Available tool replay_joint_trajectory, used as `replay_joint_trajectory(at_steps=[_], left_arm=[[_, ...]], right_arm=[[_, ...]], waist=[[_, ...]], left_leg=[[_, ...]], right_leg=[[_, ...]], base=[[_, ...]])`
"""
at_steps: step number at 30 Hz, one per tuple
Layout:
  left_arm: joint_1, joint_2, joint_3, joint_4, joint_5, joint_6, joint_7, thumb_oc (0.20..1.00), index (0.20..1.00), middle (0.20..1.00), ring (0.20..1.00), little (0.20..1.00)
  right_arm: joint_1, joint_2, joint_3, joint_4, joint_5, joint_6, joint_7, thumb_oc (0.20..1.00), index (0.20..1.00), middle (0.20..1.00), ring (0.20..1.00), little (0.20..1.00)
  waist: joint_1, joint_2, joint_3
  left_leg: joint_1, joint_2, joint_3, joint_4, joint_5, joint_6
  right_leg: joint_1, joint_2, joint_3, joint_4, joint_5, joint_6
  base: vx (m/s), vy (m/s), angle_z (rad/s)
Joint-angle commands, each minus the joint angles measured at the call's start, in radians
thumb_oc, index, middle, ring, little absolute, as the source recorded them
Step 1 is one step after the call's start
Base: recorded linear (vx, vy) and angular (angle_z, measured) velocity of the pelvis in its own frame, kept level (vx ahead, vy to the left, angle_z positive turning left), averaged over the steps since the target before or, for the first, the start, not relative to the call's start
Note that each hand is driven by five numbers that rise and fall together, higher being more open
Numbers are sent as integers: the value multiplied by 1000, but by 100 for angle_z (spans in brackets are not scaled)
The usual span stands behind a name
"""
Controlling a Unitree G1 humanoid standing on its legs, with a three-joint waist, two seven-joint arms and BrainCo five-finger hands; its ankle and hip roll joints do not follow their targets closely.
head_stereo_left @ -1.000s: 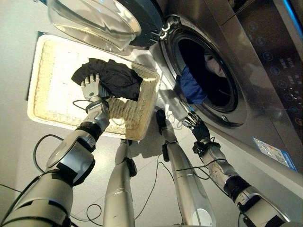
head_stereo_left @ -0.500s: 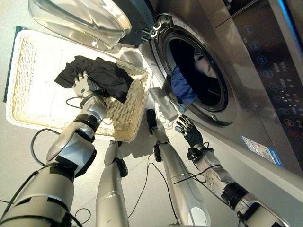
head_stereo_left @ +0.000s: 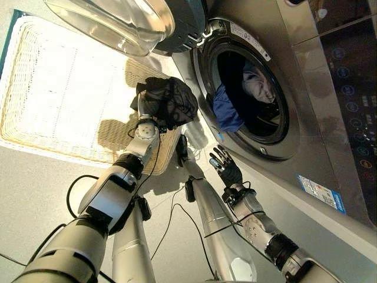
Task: Put the clothes into the washing machine.
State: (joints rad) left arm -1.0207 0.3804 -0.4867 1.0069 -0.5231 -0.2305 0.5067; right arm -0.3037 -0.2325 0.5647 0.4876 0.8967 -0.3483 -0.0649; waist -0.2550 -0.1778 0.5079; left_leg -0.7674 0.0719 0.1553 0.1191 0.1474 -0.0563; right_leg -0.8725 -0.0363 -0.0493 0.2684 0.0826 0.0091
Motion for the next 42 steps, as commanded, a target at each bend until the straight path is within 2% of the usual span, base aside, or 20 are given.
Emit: replay_joint_trajectory(at_steps=[1,9,14,16,18,21,22,26,30,36,42], left_arm=[[1,14,72,-54,43,-69,43,200,200,200,200,200],[132,14,91,-120,121,-92,34,200,200,200,200,200],[266,-1,119,-174,92,-179,7,200,200,200,200,200],[348,-18,127,-235,97,-237,-2,200,200,200,200,200],[374,-27,124,-262,108,-253,-7,200,200,200,200,200],[441,-38,117,-341,134,-299,-37,200,200,200,200,200],[474,-46,113,-382,217,-329,2,200,200,200,200,200],[513,-39,100,-478,307,-333,21,200,200,200,200,200],[552,-24,76,-601,333,-328,-53,200,200,200,200,200],[557,-2,35,-691,362,-289,-123,200,200,200,200,200],[547,29,-19,-765,327,-252,-216,200,200,200,200,200]], right_arm=[[90,-28,-15,-67,26,-47,35,1000,1000,1000,1000,1000],[92,-19,-40,-71,17,-96,29,1000,1000,1000,1000,1000],[68,4,-70,-81,-4,-103,-10,1000,1000,1000,1000,1000],[64,9,-82,-93,-52,-88,-31,1000,1000,1000,1000,1000],[62,7,-83,-102,-76,-81,-49,1000,1000,1000,1000,1000],[48,-9,-89,-128,-171,-69,-107,1000,1000,1000,1000,1000],[35,-17,-91,-140,-220,-57,-139,1000,1000,1000,1000,1000],[4,-25,-88,-160,-246,-20,-140,1000,1000,1000,1000,1000],[-48,-41,-87,-169,-267,18,-117,1000,1000,1000,1000,1000],[-96,-64,-66,-184,-348,71,-95,1000,1000,1000,1000,1000],[-143,-93,-25,-215,-400,114,-16,1000,1000,1000,1000,1000]], waist=[[32,-23,12],[85,16,12],[133,60,12],[160,84,12],[169,91,12],[197,112,12],[212,126,12],[234,147,12],[257,167,12],[265,179,12],[266,178,12]], left_leg=[[25,-56,5,67,-71,-29],[63,-59,-10,10,-42,-32],[97,-58,-19,-50,-16,-35],[111,-58,-26,-78,-2,-35],[114,-59,-31,-86,2,-34],[118,-64,-48,-101,13,-30],[120,-67,-61,-111,18,-27],[129,-69,-77,-136,30,-23],[154,-74,-83,-166,40,-19],[163,-86,-94,-160,35,-11],[177,-85,-82,-178,37,-11]], right_leg=[[74,72,-21,-125,77,62],[110,60,-55,-144,81,66],[140,47,-78,-154,72,69],[152,33,-95,-151,67,73],[156,29,-100,-149,63,75],[163,14,-115,-140,57,79],[164,7,-121,-133,53,82],[171,-2,-133,-126,46,84],[196,-13,-148,-141,51,90],[206,-21,-146,-163,67,91],[218,-19,-149,-190,80,96]], base=[[0,0,0],[-31,9,8],[-38,51,18],[-47,91,14],[-39,55,16],[-41,45,24],[-23,30,25],[-9,25,21],[-14,45,11],[-3,29,10],[1,2,1]])
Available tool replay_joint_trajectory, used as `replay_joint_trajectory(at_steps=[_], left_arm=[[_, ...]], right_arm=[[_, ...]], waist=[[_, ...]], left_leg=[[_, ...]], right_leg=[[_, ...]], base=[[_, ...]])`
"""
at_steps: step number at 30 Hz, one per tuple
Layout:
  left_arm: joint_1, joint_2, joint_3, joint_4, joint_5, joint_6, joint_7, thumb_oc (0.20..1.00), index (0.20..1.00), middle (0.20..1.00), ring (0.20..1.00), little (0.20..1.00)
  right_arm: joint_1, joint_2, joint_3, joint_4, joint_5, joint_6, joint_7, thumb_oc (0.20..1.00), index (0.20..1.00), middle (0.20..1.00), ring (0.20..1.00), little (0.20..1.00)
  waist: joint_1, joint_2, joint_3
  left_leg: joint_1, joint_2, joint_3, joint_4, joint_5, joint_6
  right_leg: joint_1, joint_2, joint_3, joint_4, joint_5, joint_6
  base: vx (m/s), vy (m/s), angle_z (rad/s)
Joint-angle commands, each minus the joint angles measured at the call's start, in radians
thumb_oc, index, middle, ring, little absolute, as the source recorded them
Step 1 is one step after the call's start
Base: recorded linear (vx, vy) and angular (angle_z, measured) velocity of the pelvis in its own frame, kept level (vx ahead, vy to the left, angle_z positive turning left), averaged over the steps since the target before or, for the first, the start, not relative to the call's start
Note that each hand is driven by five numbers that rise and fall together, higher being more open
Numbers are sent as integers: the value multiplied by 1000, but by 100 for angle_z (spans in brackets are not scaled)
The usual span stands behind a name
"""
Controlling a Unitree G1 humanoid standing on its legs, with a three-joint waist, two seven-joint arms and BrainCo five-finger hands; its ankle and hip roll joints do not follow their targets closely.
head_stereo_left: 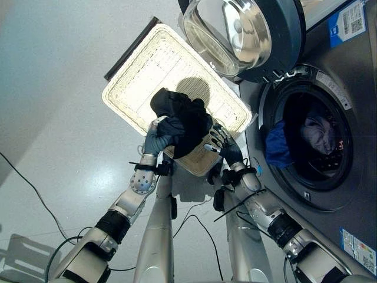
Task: Put the clothes into the washing machine.
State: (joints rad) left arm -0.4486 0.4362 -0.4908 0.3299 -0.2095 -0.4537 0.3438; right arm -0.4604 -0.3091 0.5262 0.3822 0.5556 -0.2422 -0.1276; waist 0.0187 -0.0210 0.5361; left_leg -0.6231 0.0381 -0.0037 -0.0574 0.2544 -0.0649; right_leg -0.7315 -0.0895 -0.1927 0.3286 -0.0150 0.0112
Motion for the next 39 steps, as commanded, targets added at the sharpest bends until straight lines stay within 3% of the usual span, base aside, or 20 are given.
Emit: replay_joint_trajectory(at_steps=[1,10,21,22,23,29,30,32,39], left_arm=[[-30,-23,-28,-100,-3,-19,-81,200,200,200,200,200],[-58,-8,-90,-115,-154,36,-278,200,200,200,200,200],[-71,20,-142,-106,-198,133,-339,200,200,200,200,200],[-69,21,-143,-106,-201,137,-341,200,200,200,200,200],[-66,23,-146,-106,-210,145,-348,200,200,200,200,200],[-53,27,-150,-104,-268,183,-408,200,200,200,200,200],[-51,32,-157,-107,-263,196,-412,442,442,442,442,442],[-51,33,-162,-103,-238,205,-404,1000,1000,1000,1000,1000],[-55,51,-160,-89,-226,201,-377,1000,1000,1000,1000,1000]], right_arm=[[-2,-25,30,-113,-76,24,59,1000,1000,1000,1000,1000],[-66,-72,88,-94,-186,68,56,1000,1000,1000,1000,1000],[-71,-60,76,-81,99,35,161,1000,1000,1000,1000,1000],[-69,-59,76,-82,104,34,166,561,561,561,561,561],[-67,-58,76,-83,105,35,167,200,200,200,200,200],[-54,-62,71,-77,126,39,173,200,200,200,200,200],[-47,-58,68,-69,161,42,169,200,200,200,200,200],[-40,-48,61,-56,195,47,171,200,200,200,200,200],[-37,-46,45,-15,253,70,165,200,200,200,200,200]], waist=[[-6,20,-16],[-8,16,-16],[-13,23,-16],[-14,23,-16],[-15,24,-16],[-21,30,-16],[-22,32,-16],[-24,33,-16],[-25,33,-16]], left_leg=[[34,-49,79,-2,-70,-3],[27,-45,90,8,-73,-6],[20,-45,101,15,-73,-10],[20,-45,103,14,-73,-10],[18,-44,105,14,-72,-11],[9,-42,113,17,-71,-12],[10,-41,115,16,-71,-13],[9,-40,117,16,-70,-13],[6,-36,123,13,-69,-15]], right_leg=[[80,33,-11,-251,177,95],[72,35,-15,-244,177,96],[64,35,-13,-249,185,100],[63,35,-12,-251,186,100],[62,35,-12,-253,187,100],[52,35,-8,-255,190,98],[52,36,-6,-257,190,98],[50,38,-4,-256,191,97],[49,39,-2,-262,193,97]], base=[[0,0,0],[1,-11,0],[0,0,0],[0,0,0],[0,0,0],[2,6,-3],[3,10,-6],[5,5,-5],[1,0,0]])
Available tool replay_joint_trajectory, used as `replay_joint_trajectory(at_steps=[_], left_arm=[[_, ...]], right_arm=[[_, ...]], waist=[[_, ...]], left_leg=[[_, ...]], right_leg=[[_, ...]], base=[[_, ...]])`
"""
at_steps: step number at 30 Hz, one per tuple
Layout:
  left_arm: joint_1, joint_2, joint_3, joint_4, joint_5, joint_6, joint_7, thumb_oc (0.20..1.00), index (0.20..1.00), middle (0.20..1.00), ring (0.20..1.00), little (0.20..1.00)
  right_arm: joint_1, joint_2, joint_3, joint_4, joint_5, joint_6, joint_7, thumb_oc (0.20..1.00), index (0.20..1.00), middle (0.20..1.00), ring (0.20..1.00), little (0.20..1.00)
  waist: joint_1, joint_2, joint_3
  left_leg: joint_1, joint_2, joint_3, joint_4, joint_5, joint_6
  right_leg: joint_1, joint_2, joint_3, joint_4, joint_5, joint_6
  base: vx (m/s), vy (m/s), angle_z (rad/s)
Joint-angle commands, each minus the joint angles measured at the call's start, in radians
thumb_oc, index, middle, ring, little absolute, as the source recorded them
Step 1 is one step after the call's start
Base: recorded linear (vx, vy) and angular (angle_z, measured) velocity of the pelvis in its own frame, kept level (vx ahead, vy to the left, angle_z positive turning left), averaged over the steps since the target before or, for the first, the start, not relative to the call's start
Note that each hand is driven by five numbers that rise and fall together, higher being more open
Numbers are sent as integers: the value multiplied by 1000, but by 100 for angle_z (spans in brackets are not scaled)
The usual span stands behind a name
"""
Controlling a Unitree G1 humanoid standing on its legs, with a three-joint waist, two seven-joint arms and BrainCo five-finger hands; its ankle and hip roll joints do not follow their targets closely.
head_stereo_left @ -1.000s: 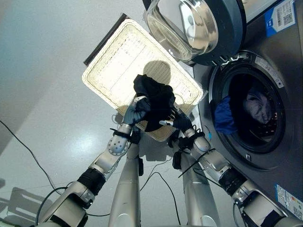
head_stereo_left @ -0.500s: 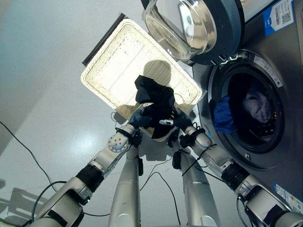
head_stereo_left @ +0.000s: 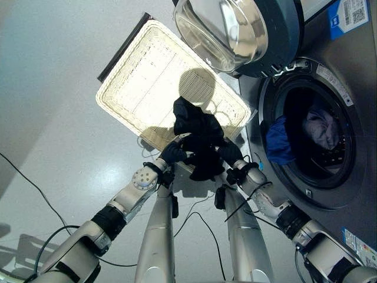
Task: Put the clothes into the washing machine.
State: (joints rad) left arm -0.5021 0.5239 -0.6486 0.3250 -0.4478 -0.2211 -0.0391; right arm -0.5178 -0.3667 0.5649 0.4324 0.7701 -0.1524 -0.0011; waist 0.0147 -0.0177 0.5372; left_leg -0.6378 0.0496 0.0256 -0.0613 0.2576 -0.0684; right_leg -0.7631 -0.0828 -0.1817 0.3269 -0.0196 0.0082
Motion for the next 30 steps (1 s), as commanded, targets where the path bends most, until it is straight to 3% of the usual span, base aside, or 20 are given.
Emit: replay_joint_trajectory(at_steps=[1,10,11,12,14,16,19,20,22,25,26,27,30], left_arm=[[-3,-35,-3,-81,12,-35,16,1000,1000,1000,1000,1000],[26,-39,38,-65,74,-98,233,1000,1000,1000,1000,1000],[44,-51,64,-57,123,-110,366,1000,1000,1000,1000,1000],[48,-54,71,-54,140,-107,410,1000,1000,1000,1000,1000],[75,-67,120,-36,218,-105,620,1000,1000,1000,1000,1000],[89,-72,146,-33,250,-98,699,1000,1000,1000,1000,1000],[94,-72,158,-29,258,-90,737,1000,1000,1000,1000,1000],[115,-79,199,-13,282,-68,844,1000,1000,1000,1000,1000],[129,-71,242,6,298,-51,916,1000,1000,1000,1000,1000],[139,-60,297,49,288,-47,932,1000,1000,1000,1000,1000],[139,-60,297,49,288,-47,932,1000,1000,1000,1000,1000],[141,-60,315,64,287,-38,929,1000,1000,1000,1000,1000],[139,-35,349,110,264,-28,910,1000,1000,1000,1000,1000]], right_arm=[[21,13,4,-59,49,-19,41,200,200,200,200,200],[52,28,-21,-26,170,23,67,200,200,200,200,200],[69,36,-31,-19,205,37,83,200,200,200,200,200],[72,37,-33,-17,216,39,90,200,200,200,200,200],[97,48,-46,-19,271,53,127,200,200,200,200,200],[110,52,-53,-21,310,53,143,200,200,200,200,200],[117,52,-59,-21,341,53,154,200,200,200,200,200],[138,58,-89,-27,445,42,177,200,200,200,200,200],[157,57,-147,-26,625,2,211,200,200,200,200,200],[172,71,-273,-7,1002,-31,274,200,200,200,200,200],[172,71,-273,-7,1002,-31,274,200,200,200,200,200],[180,82,-325,-3,1102,-57,294,200,200,200,200,200],[163,80,-481,-12,1202,-204,276,200,200,200,200,200]], waist=[[-21,29,-17],[-17,24,-17],[-15,22,-17],[-15,21,-17],[-12,13,-17],[-10,10,-17],[-9,8,-17],[-8,2,-17],[-8,-4,-17],[-12,-5,-17],[-12,-5,-17],[-13,-4,-17],[-19,3,-17]], left_leg=[[21,-47,93,16,-72,-12],[15,-45,87,20,-73,-14],[14,-45,84,19,-73,-14],[14,-45,83,20,-73,-14],[11,-45,76,23,-74,-14],[11,-44,74,24,-75,-15],[11,-43,73,25,-75,-16],[12,-43,70,28,-78,-16],[15,-41,71,31,-81,-19],[23,-37,78,34,-87,-23],[23,-37,78,34,-87,-23],[28,-37,80,33,-89,-22],[39,-33,88,26,-96,-23]], right_leg=[[81,33,-13,-260,197,100],[76,36,-16,-254,192,97],[77,38,-16,-254,190,95],[76,39,-16,-253,190,95],[75,40,-17,-250,185,93],[76,40,-18,-248,183,94],[76,40,-19,-247,182,94],[76,40,-21,-242,179,94],[81,38,-23,-240,177,96],[85,34,-24,-234,175,103],[85,34,-24,-234,175,103],[88,34,-24,-232,173,106],[94,32,-19,-234,174,111]], base=[[0,0,0],[0,-3,0],[5,-38,-2],[5,-47,-2],[0,-60,-2],[0,-30,-1],[1,-33,-1],[1,-70,0],[5,-76,0],[5,-15,0],[0,0,0],[0,0,0],[26,-44,-4]])
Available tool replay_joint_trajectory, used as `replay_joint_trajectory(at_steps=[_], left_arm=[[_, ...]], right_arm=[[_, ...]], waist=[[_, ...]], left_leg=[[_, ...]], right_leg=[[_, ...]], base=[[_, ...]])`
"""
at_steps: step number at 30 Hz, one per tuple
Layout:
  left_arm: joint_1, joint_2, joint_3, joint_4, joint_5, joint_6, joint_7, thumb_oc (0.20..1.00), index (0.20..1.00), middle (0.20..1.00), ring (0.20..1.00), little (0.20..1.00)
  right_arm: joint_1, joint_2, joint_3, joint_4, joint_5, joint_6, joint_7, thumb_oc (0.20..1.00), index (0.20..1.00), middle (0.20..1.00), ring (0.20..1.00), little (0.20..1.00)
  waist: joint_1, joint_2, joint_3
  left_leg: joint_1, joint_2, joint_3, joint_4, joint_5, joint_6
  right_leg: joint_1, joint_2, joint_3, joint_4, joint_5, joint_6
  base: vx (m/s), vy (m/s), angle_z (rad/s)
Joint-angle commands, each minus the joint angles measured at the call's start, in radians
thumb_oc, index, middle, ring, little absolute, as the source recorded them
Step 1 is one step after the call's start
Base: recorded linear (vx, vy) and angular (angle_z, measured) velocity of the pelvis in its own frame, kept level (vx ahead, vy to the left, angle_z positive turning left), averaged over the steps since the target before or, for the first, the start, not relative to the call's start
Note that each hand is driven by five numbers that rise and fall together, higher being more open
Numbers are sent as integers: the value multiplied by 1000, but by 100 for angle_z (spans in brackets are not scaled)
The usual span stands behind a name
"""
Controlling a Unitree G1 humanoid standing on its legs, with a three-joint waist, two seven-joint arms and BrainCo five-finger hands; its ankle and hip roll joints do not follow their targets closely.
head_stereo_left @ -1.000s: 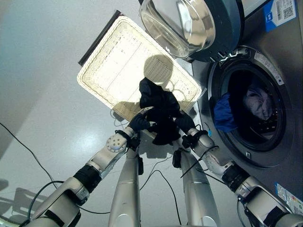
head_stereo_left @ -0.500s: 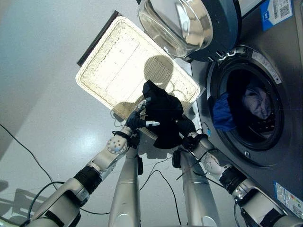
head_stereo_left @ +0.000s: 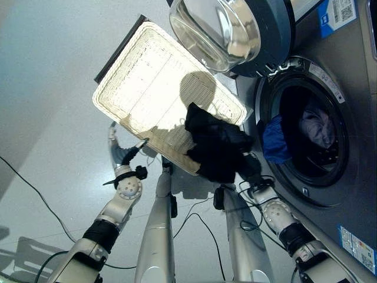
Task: Put the clothes into the washing machine.
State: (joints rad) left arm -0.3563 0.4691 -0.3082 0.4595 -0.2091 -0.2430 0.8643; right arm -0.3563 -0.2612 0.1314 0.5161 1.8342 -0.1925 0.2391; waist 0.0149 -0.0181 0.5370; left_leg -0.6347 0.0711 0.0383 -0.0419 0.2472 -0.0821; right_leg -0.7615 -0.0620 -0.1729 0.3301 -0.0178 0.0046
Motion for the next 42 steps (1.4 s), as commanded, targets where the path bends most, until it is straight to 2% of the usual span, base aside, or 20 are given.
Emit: replay_joint_trajectory(at_steps=[1,4,6,7,9,10,11,13,14,17,22,23,24,25,27,29,30,32,34,42], left_arm=[[-6,33,18,-11,18,-10,-6,1000,1000,1000,1000,1000],[-5,45,25,-4,9,-9,-20,1000,1000,1000,1000,1000],[0,70,31,26,-4,-29,-56,1000,1000,1000,1000,1000],[0,70,31,26,-4,-29,-56,1000,1000,1000,1000,1000],[6,79,24,42,-5,-51,-70,1000,1000,1000,1000,1000],[6,79,24,42,-5,-51,-70,1000,1000,1000,1000,1000],[27,74,6,41,0,-70,-68,1000,1000,1000,1000,1000],[40,77,-12,32,-8,-69,-62,1000,1000,1000,1000,1000],[36,82,-24,23,-12,-62,-66,1000,1000,1000,1000,1000],[29,76,-43,11,-9,-44,-72,1000,1000,1000,1000,1000],[11,64,-80,19,-24,-31,-98,1000,1000,1000,1000,1000],[-1,60,-95,19,-36,-18,-111,1000,1000,1000,1000,1000],[-6,57,-108,16,-37,-10,-116,1000,1000,1000,1000,1000],[-7,55,-108,16,-35,-7,-117,1000,1000,1000,1000,1000],[-19,53,-125,5,-31,16,-127,1000,1000,1000,1000,1000],[-26,57,-148,-6,-42,44,-134,1000,1000,1000,1000,1000],[-26,57,-148,-6,-42,44,-134,1000,1000,1000,1000,1000],[-33,48,-163,-14,-31,69,-131,1000,1000,1000,1000,1000],[-39,49,-167,-13,-33,80,-135,1000,1000,1000,1000,1000],[-20,8,-166,40,-52,57,-144,1000,1000,1000,1000,1000]], right_arm=[[-9,-30,-106,-110,138,-217,17,200,200,200,200,200],[-20,-42,-160,-126,138,-271,-19,200,200,200,200,200],[-61,-89,-310,-125,138,-426,-163,200,200,200,200,200],[-61,-89,-310,-125,138,-426,-163,200,200,200,200,200],[-107,-153,-417,-90,138,-552,-263,200,200,200,200,200],[-107,-153,-417,-90,138,-552,-263,200,200,200,200,200],[-138,-219,-518,-115,138,-811,-398,200,200,200,200,200],[-133,-243,-567,-122,128,-981,-460,200,200,200,200,200],[-139,-270,-601,-126,114,-1119,-547,200,200,200,200,200],[-147,-320,-642,-96,81,-1204,-674,200,200,200,200,200],[-181,-405,-624,3,62,-1152,-820,200,200,200,200,200],[-205,-419,-593,37,77,-1068,-829,404,404,404,404,404],[-228,-417,-568,41,138,-1000,-795,950,950,950,950,950],[-233,-415,-565,49,138,-983,-795,1000,1000,1000,1000,1000],[-270,-407,-518,85,138,-895,-838,1000,1000,1000,1000,1000],[-296,-399,-468,141,138,-670,-878,1000,1000,1000,1000,1000],[-296,-399,-468,141,138,-670,-878,1000,1000,1000,1000,1000],[-322,-361,-421,154,138,-406,-745,1000,1000,1000,1000,1000],[-332,-346,-381,170,138,-285,-619,1000,1000,1000,1000,1000],[-276,-235,-335,206,138,-283,-397,1000,1000,1000,1000,1000]], waist=[[-21,4,-17],[-22,3,-17],[-24,2,-17],[-24,2,-17],[-23,5,-17],[-23,5,-17],[-27,10,-17],[-31,16,-17],[-36,20,-17],[-41,29,-17],[-39,47,-17],[-37,56,-17],[-31,61,-17],[-31,62,-17],[-19,70,-17],[-9,79,-17],[-9,79,-17],[0,84,-17],[5,87,-17],[7,88,-17]], left_leg=[[38,-54,78,8,-89,-10],[40,-54,79,10,-93,-11],[46,-54,78,16,-107,-12],[46,-54,78,16,-107,-12],[41,-56,77,22,-110,-11],[41,-56,77,22,-110,-11],[47,-59,75,30,-121,-7],[57,-61,71,36,-134,-7],[45,-64,71,44,-129,-5],[32,-72,63,61,-134,-3],[21,-81,53,76,-134,0],[19,-84,52,80,-132,1],[18,-88,50,83,-131,4],[18,-89,50,83,-131,5],[15,-95,45,84,-128,10],[16,-101,36,93,-135,12],[16,-101,36,93,-135,12],[12,-106,29,90,-132,17],[2,-107,29,84,-119,20],[13,-107,25,67,-117,20]], right_leg=[[93,10,-28,-237,173,117],[97,9,-28,-239,174,119],[105,8,-27,-241,172,120],[105,8,-27,-241,172,120],[102,9,-26,-240,174,117],[102,9,-26,-240,174,117],[109,12,-21,-234,167,113],[120,14,-15,-226,153,112],[109,15,-9,-225,160,108],[99,14,-1,-221,162,106],[93,13,3,-216,160,102],[96,11,-2,-214,157,100],[96,9,-6,-213,158,98],[96,8,-7,-213,158,98],[97,3,-14,-211,157,95],[103,1,-22,-197,141,93],[103,1,-22,-197,141,93],[101,1,-30,-191,136,89],[89,3,-34,-189,143,86],[92,7,-36,-189,140,90]], base=[[23,-55,-6],[16,-47,-4],[25,-78,-1],[19,-49,-2],[1,-41,-3],[6,-38,0],[0,0,0],[20,-3,0],[31,2,0],[0,-17,-3],[0,0,0],[32,-39,-2],[30,-37,-3],[21,-55,-3],[15,-58,-3],[33,-50,0],[29,-33,5],[-7,-45,6],[-27,-41,1],[-19,1,-4]])
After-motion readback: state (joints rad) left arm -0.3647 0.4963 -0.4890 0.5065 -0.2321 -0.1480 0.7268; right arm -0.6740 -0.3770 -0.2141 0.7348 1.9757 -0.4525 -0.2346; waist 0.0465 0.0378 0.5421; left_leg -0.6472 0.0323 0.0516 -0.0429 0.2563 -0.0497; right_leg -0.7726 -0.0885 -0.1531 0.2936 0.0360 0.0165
